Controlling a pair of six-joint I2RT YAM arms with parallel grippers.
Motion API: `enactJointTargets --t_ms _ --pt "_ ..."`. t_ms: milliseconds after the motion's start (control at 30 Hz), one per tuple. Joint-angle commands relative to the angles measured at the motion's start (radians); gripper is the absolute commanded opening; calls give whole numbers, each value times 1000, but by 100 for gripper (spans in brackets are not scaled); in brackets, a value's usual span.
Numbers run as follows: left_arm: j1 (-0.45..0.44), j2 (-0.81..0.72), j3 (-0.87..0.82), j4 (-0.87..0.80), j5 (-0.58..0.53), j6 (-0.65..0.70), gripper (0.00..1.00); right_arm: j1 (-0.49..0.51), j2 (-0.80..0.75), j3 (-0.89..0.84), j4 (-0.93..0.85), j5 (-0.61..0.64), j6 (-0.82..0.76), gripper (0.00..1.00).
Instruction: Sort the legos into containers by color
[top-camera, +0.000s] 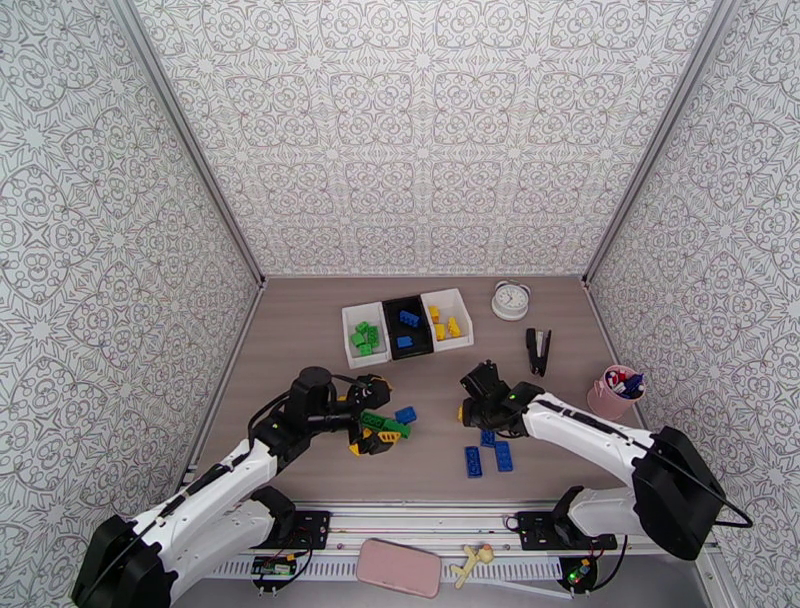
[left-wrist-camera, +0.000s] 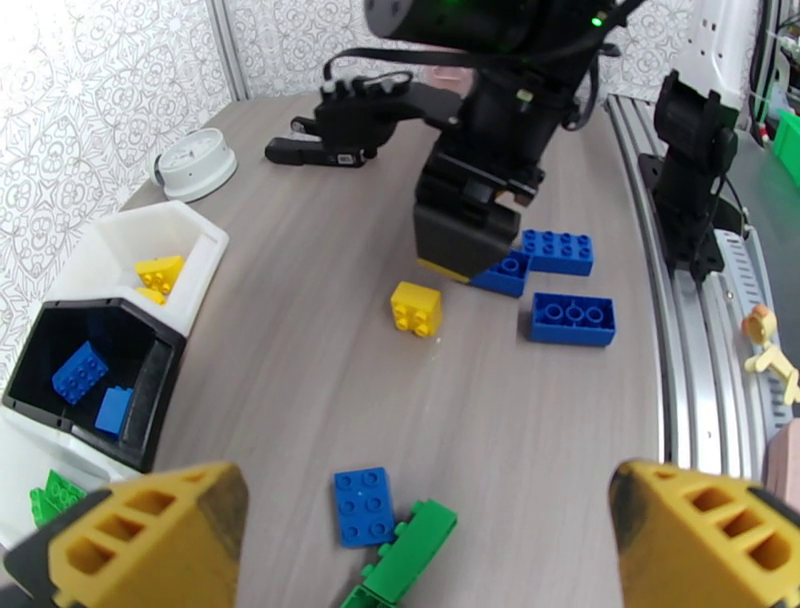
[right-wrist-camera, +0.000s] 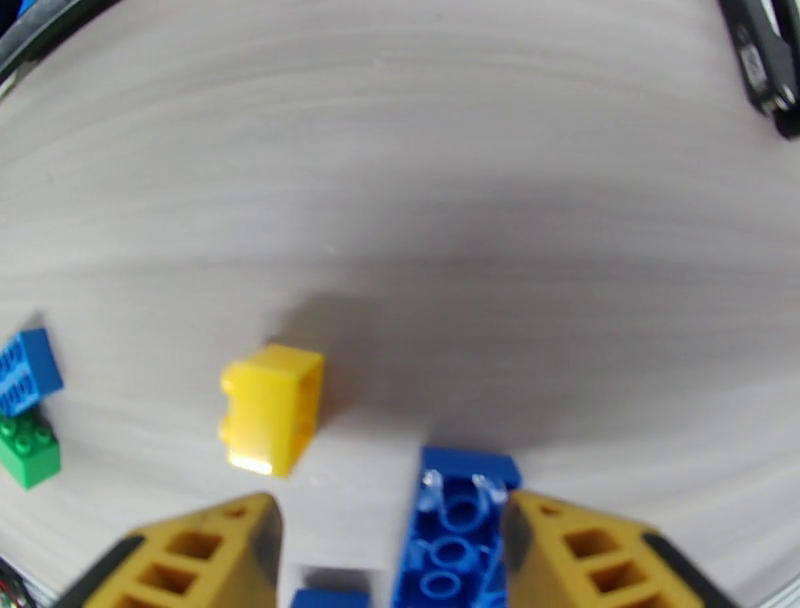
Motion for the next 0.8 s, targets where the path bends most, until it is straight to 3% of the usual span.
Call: enactJointTargets --t_ms 0,400,767 --pt "20 16 2 2 49 4 100 -8 7 -25 -58 9 38 62" --pt "40 34 9 7 68 -13 100 -14 109 -16 26 -56 6 60" --pt "37 33 11 11 60 -13 100 -20 75 -21 34 -57 3 36"
